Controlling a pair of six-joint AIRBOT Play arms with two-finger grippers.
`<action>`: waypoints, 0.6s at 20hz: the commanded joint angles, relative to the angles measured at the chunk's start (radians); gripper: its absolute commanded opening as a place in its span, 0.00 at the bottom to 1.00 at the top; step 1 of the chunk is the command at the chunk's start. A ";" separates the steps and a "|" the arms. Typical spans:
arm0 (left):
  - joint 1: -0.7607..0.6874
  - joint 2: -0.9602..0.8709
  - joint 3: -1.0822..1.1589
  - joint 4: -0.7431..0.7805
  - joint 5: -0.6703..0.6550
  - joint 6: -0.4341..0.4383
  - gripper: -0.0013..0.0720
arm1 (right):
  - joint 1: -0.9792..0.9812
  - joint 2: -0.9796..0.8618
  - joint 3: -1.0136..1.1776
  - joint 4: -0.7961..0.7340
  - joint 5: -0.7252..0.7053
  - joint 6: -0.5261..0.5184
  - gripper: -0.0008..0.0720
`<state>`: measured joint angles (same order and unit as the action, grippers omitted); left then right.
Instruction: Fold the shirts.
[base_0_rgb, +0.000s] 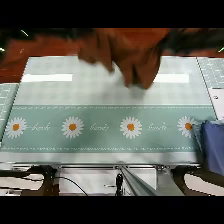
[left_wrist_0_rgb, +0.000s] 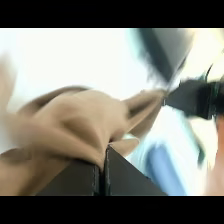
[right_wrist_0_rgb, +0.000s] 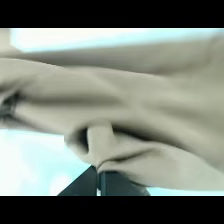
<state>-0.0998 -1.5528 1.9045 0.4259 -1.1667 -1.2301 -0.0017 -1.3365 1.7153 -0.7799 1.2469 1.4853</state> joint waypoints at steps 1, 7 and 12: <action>0.090 0.097 0.225 -0.112 0.144 0.014 0.07 | -0.037 0.089 0.399 -0.053 0.109 0.021 0.04; 0.240 0.440 0.126 0.085 0.074 0.012 0.07 | -0.035 0.435 0.358 -0.177 0.185 -0.004 0.04; 0.255 0.645 0.125 0.213 -0.244 -0.033 0.07 | -0.035 0.586 0.316 -0.174 0.291 0.019 0.04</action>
<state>0.1394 -1.0172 2.0323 0.5552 -1.2312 -1.2335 -0.0360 -0.8391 2.0476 -0.9394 1.4693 1.4872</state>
